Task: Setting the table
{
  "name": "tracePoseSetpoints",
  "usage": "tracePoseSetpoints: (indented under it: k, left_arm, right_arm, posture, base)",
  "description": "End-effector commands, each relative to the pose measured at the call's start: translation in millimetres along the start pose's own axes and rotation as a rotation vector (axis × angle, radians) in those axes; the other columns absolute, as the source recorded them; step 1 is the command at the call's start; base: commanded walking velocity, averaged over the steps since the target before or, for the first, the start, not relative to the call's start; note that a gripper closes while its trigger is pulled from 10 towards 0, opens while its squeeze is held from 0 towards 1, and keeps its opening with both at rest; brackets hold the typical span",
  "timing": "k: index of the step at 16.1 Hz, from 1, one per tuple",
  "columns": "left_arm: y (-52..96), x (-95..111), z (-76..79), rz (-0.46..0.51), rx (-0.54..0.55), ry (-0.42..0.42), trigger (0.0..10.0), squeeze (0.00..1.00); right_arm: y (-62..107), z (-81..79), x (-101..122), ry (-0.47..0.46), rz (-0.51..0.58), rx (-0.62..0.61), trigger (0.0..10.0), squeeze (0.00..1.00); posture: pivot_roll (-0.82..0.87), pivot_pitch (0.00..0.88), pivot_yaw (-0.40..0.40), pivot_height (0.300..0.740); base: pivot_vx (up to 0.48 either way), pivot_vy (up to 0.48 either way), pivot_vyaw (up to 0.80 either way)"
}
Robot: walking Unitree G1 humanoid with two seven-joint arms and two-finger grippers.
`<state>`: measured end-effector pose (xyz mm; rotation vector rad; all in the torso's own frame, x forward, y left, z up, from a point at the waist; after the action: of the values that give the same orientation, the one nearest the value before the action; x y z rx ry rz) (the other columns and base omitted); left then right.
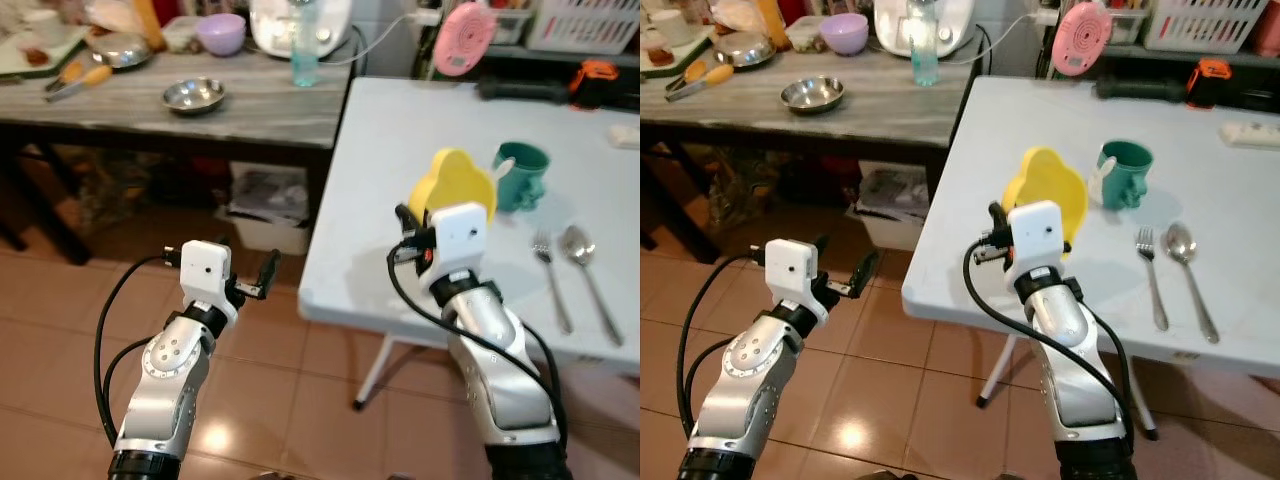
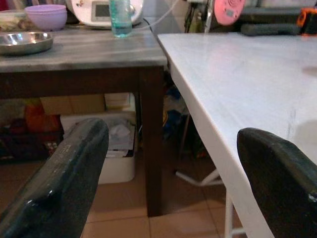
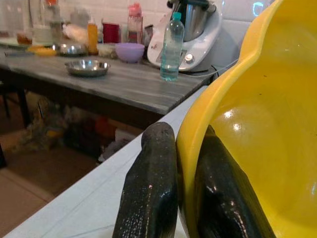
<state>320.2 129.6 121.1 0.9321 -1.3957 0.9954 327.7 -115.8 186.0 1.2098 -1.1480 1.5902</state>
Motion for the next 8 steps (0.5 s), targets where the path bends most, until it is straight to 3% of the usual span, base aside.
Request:
tracePoseSetpoints:
  k: [1,3,8]
  left_arm:
    - [0.5,-0.8,2.7,-0.006,-0.01,-0.012,10.0,0.0]
    - [0.3,-0.8,2.9,-0.007,-0.011,-0.014,10.0,0.0]
    - [-1.8,-0.6,6.7,-0.005,-0.011,-0.013,10.0,0.0]
  right_arm:
    - [1.7,2.4,-0.2,-0.005,0.003,-0.009,10.0,0.0]
    - [1.2,3.2,-0.7,-0.007,0.002,-0.013,10.0,0.0]
    - [1.4,1.2,-1.1,-0.008,0.003,-0.009,10.0,0.0]
  posture:
    - [-0.07,0.099,0.065,0.74]
    - [-0.07,0.099,0.065,0.74]
    - [-0.07,0.096,0.067,0.74]
  base:
    - [0.0,0.349,0.0]
    - [0.0,0.351,0.0]
    - [0.0,0.362,-0.64]
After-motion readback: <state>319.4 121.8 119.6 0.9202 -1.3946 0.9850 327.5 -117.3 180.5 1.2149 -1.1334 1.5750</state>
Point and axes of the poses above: a point about 5 cm out from each wrist's last joint towards the gripper, its own y axis pointing back from the gripper into the wrist, its own x axis along the axis of the wrist's last joint, z = x × y, the point moved 3 cm from there along -y, pointing out of the wrist towards the gripper, and after that the axes turned 2 degrees about -y, right-handed, at the moved point
